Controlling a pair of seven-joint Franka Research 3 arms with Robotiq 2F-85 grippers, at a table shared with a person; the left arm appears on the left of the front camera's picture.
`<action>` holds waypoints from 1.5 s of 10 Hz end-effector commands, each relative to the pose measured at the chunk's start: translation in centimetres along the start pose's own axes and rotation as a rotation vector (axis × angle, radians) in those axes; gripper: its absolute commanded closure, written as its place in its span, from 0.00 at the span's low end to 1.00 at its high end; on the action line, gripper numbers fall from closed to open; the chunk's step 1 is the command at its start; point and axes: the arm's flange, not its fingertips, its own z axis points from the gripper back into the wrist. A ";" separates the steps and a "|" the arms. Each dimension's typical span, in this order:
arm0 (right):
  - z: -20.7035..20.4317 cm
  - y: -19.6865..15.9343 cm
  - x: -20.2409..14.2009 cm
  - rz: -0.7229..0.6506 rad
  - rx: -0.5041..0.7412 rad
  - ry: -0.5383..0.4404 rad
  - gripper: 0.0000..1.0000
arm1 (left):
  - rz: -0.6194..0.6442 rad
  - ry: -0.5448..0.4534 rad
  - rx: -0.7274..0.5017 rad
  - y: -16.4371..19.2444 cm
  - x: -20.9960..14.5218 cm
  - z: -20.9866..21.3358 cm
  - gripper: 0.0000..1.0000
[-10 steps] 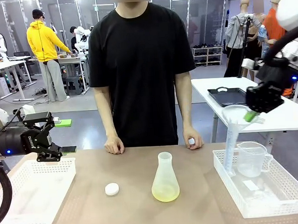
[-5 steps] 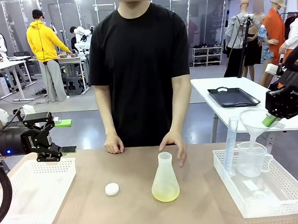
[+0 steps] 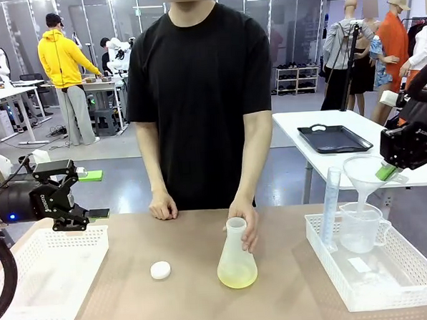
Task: Prepare the solutions needed for the experiment.
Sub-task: Once the solution is in the Big flask , pick up the Plastic Funnel and place it back into the right Organizing basket.
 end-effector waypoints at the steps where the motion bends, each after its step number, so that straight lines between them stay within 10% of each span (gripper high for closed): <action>1: -2.3 -0.7 0.1 -0.118 0.034 0.054 0.96 | 0.015 -0.002 -0.020 -0.2 0.0 -0.1 0.00; 7: -8.0 -3.2 0.8 -0.308 -0.051 0.265 0.96 | 0.015 -0.002 -0.020 -0.2 0.0 -0.1 0.00; 15: -13.9 -5.9 3.1 -0.432 -0.188 0.232 0.89 | 0.015 -0.002 -0.020 -0.2 0.0 -0.1 0.00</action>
